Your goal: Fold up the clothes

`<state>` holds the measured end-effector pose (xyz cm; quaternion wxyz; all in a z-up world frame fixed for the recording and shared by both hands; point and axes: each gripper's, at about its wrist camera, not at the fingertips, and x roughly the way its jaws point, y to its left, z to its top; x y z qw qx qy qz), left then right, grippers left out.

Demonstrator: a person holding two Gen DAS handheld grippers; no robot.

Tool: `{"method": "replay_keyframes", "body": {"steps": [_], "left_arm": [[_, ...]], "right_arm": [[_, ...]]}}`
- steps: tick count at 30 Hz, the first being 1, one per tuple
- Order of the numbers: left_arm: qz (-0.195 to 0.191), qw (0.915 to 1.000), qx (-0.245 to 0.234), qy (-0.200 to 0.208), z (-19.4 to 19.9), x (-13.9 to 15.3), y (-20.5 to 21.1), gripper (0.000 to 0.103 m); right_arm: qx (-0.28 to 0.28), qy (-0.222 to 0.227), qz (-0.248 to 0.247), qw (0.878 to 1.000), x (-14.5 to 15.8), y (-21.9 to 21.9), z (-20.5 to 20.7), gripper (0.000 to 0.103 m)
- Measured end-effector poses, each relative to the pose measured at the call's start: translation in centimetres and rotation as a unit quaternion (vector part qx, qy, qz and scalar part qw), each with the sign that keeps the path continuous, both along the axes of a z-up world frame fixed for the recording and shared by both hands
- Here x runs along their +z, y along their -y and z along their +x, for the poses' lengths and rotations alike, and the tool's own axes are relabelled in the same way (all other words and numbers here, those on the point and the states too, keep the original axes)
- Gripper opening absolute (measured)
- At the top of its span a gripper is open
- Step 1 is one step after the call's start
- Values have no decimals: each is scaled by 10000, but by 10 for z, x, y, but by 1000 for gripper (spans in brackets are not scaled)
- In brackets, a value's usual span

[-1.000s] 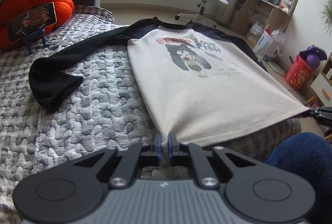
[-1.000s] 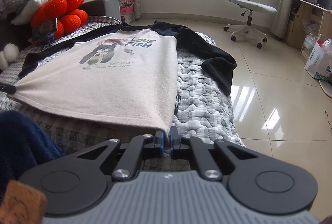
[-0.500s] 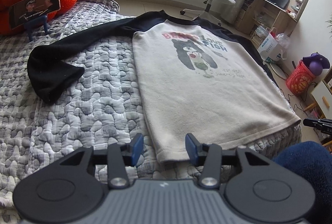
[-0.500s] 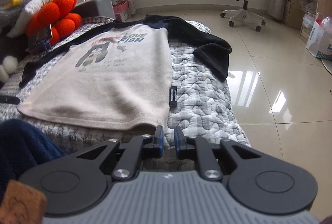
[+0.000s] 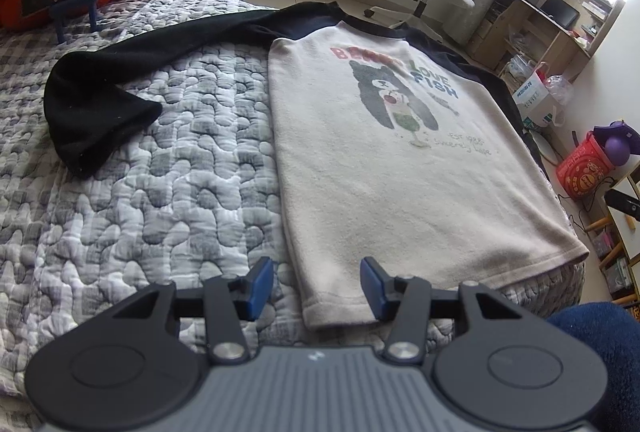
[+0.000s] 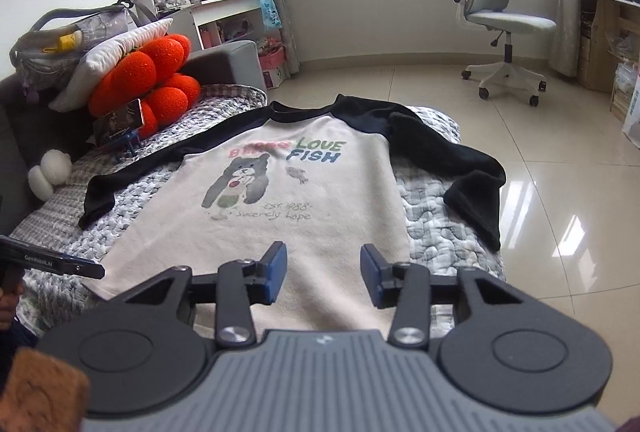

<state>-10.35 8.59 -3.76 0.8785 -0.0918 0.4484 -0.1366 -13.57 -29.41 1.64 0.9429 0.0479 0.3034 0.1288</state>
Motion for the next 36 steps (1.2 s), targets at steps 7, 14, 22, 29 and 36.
{"method": "replay_keyframes", "body": {"steps": [7, 14, 22, 29, 36], "left_arm": [[211, 9997, -91, 3, 10, -6, 15, 48], [318, 9995, 62, 27, 9, -6, 13, 5], [256, 9994, 149, 205, -2, 0, 8, 4], [40, 9985, 235, 483, -22, 17, 0, 4], [74, 9990, 51, 428, -26, 15, 4, 4]], "right_arm": [[29, -219, 81, 9997, -3, -15, 27, 45], [609, -390, 43, 9974, -1, -58, 71, 45], [1809, -472, -225, 9821, 5, -143, 121, 45], [2682, -864, -456, 9584, -9, -227, 147, 43], [2553, -1263, -858, 9547, -34, -264, 156, 30]]}}
